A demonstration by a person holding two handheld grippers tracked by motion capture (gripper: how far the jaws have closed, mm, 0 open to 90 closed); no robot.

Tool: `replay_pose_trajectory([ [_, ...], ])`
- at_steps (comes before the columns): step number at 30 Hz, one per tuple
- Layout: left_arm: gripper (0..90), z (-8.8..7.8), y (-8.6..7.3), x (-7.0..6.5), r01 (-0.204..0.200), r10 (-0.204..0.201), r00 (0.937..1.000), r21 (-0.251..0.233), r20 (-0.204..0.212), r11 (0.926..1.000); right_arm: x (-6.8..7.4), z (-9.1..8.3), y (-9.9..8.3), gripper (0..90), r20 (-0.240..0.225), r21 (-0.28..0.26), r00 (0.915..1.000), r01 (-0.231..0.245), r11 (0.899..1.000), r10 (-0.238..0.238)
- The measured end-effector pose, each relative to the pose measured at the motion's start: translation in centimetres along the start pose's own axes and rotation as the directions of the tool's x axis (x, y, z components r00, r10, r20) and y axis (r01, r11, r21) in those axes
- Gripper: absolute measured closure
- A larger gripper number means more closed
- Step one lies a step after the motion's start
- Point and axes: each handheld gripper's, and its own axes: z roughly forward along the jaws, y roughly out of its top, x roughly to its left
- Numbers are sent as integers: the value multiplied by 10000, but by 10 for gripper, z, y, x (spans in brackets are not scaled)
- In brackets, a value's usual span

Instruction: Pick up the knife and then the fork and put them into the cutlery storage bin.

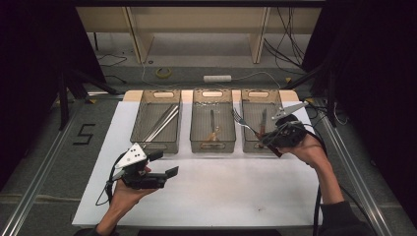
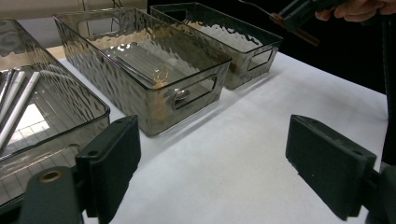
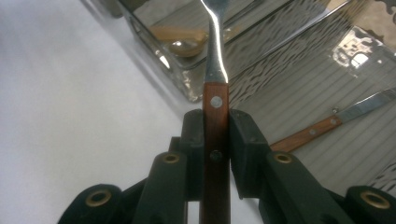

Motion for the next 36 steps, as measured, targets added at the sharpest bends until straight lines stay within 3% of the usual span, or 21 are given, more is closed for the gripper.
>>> replay_pose_trajectory([
  [18,176,0,0,0,9,-9,10000,-6,-3,10000,-31,15,25,774,499,-116,9933,-1035,9946,1040],
  [23,176,0,0,0,9,-9,10000,-10,8,10000,-42,20,30,773,806,-183,9842,-1568,9875,1578],
  [36,176,0,0,0,-46,46,10000,28,7,10000,-58,39,32,773,1731,-43,9575,-2337,9723,2309],
])
